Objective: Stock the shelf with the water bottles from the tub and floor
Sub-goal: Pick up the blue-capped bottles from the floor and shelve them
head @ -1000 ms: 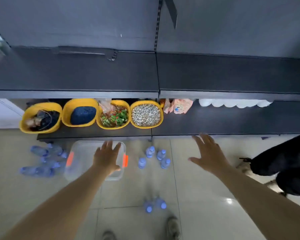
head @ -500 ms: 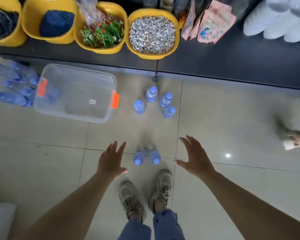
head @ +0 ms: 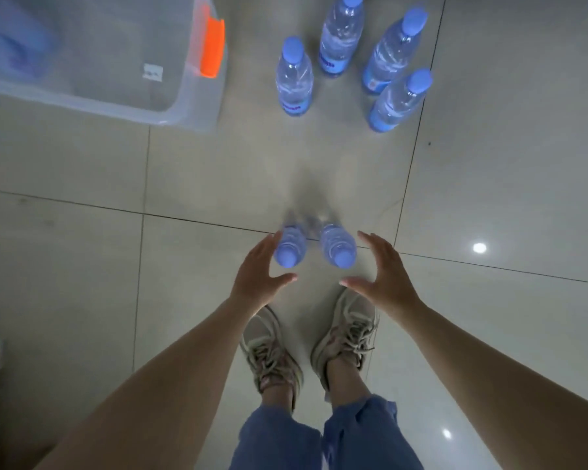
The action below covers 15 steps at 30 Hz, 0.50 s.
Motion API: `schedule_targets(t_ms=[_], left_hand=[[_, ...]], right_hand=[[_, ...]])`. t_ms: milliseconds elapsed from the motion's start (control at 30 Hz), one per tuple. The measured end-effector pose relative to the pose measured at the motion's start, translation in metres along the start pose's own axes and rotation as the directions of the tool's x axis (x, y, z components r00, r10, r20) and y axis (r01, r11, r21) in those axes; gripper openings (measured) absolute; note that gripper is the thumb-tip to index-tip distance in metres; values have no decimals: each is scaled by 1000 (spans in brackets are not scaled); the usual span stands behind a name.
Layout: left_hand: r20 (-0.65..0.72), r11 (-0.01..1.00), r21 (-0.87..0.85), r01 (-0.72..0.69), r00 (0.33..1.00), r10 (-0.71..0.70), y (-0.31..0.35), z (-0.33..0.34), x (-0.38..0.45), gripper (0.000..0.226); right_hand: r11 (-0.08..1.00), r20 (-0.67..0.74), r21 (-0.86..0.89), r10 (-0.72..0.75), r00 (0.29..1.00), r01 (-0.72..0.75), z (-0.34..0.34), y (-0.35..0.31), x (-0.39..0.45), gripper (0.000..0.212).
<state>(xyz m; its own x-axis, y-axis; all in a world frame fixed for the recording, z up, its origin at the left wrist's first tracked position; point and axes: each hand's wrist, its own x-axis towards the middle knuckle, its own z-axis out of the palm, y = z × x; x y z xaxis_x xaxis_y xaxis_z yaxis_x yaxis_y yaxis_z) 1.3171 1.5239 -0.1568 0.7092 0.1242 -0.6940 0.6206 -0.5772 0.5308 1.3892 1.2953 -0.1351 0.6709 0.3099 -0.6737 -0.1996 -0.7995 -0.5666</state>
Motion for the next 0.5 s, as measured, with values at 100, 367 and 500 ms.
schedule_targets(t_ms=[100,367,500], left_hand=[[-63,991,-125,-49,997,42,-8,14,7,93],[-110,966,-137,-220,972,206,5,21,23,61],[-172,961,-271,-61,985,14,18,5,28,51]], right_hand=[[992,-54,124,-12,998,19,23,3,11,77],[944,-163,268,-151,975,191,42,-13,40,43],[892,-198,448,43,979,52,25,-27,45,36]])
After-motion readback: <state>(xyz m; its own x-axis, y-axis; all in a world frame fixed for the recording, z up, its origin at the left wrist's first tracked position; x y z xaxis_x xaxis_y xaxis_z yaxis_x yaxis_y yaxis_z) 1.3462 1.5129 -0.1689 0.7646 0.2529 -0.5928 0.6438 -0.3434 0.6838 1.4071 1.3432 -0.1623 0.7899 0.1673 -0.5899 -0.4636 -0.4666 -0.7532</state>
